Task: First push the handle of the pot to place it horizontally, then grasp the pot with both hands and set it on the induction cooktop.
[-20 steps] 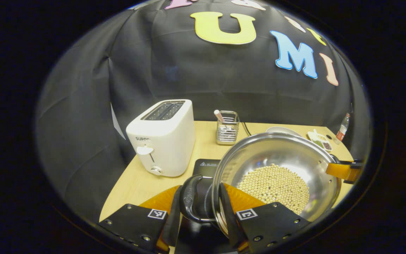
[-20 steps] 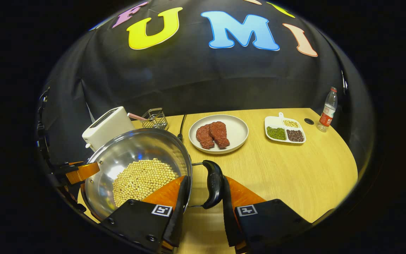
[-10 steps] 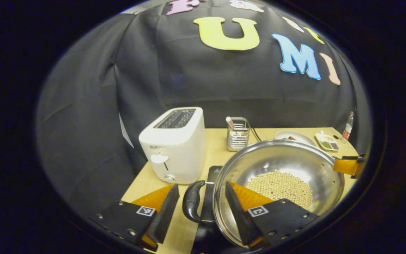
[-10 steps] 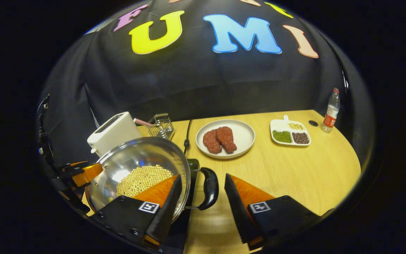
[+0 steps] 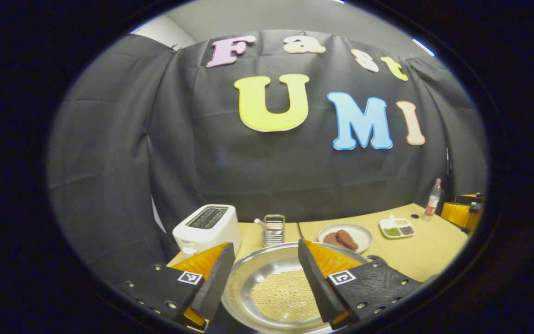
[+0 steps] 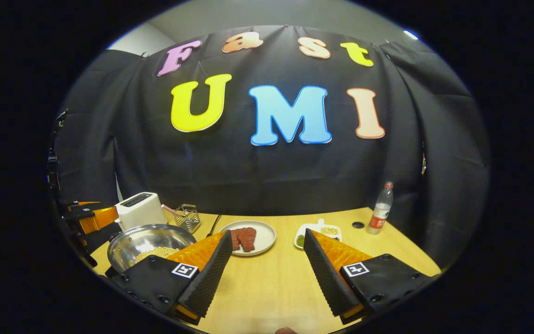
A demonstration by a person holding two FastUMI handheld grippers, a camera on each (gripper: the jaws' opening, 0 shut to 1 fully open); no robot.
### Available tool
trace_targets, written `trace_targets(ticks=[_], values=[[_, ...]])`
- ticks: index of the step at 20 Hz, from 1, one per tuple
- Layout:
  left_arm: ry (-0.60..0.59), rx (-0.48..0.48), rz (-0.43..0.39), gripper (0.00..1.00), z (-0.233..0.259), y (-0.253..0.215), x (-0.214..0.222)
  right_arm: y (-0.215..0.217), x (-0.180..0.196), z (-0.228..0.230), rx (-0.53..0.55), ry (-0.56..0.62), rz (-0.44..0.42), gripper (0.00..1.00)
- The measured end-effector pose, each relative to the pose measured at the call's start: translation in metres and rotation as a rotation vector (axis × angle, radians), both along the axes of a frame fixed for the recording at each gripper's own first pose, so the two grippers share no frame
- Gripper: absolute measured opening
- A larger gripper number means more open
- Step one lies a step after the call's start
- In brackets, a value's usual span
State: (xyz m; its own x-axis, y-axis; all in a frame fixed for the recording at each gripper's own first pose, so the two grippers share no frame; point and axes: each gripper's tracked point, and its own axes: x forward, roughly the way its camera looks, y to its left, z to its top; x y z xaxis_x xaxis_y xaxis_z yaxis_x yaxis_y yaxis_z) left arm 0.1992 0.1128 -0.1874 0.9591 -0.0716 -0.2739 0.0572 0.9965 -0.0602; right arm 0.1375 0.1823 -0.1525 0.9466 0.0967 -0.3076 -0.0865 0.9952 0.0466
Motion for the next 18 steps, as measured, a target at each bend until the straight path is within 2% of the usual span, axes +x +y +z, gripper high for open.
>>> trace_targets(ticks=[5, 8, 9, 10, 11, 13, 14, 15, 16, 17, 18], values=[[-0.096, -0.057, -0.010, 0.81, 0.067, -0.075, -0.064, -0.075, -0.048, 0.039, -0.013, -0.086, -0.003, 0.98], [-0.148, -0.045, -0.006, 0.80, 0.098, -0.110, -0.108, -0.111, -0.076, 0.056, 0.007, -0.120, -0.005, 0.97], [-0.161, -0.043, -0.004, 0.80, 0.108, -0.122, -0.123, -0.121, -0.086, 0.061, 0.015, -0.127, 0.001, 0.92], [-0.170, -0.037, -0.006, 0.80, 0.115, -0.133, -0.138, -0.130, -0.095, 0.067, 0.021, -0.138, 0.005, 0.92], [-0.184, -0.023, -0.002, 0.80, 0.124, -0.141, -0.153, -0.139, -0.104, 0.074, 0.027, -0.153, 0.010, 0.97], [-0.210, 0.000, 0.002, 0.80, 0.138, -0.152, -0.180, -0.152, -0.121, 0.083, 0.030, -0.167, 0.018, 0.97], [-0.220, 0.006, 0.000, 0.83, 0.144, -0.158, -0.191, -0.159, -0.130, 0.088, 0.025, -0.174, 0.013, 0.92], [-0.227, 0.007, -0.002, 0.82, 0.150, -0.162, -0.202, -0.164, -0.138, 0.096, 0.027, -0.186, 0.009, 0.97], [-0.232, 0.004, -0.003, 0.85, 0.155, -0.165, -0.211, -0.167, -0.146, 0.103, 0.029, -0.203, 0.005, 0.92], [-0.239, 0.003, -0.002, 0.85, 0.160, -0.166, -0.221, -0.171, -0.153, 0.108, 0.027, -0.217, -0.001, 0.92], [-0.249, 0.005, -0.001, 0.85, 0.163, -0.164, -0.228, -0.172, -0.160, 0.111, 0.025, -0.225, -0.008, 0.97]])
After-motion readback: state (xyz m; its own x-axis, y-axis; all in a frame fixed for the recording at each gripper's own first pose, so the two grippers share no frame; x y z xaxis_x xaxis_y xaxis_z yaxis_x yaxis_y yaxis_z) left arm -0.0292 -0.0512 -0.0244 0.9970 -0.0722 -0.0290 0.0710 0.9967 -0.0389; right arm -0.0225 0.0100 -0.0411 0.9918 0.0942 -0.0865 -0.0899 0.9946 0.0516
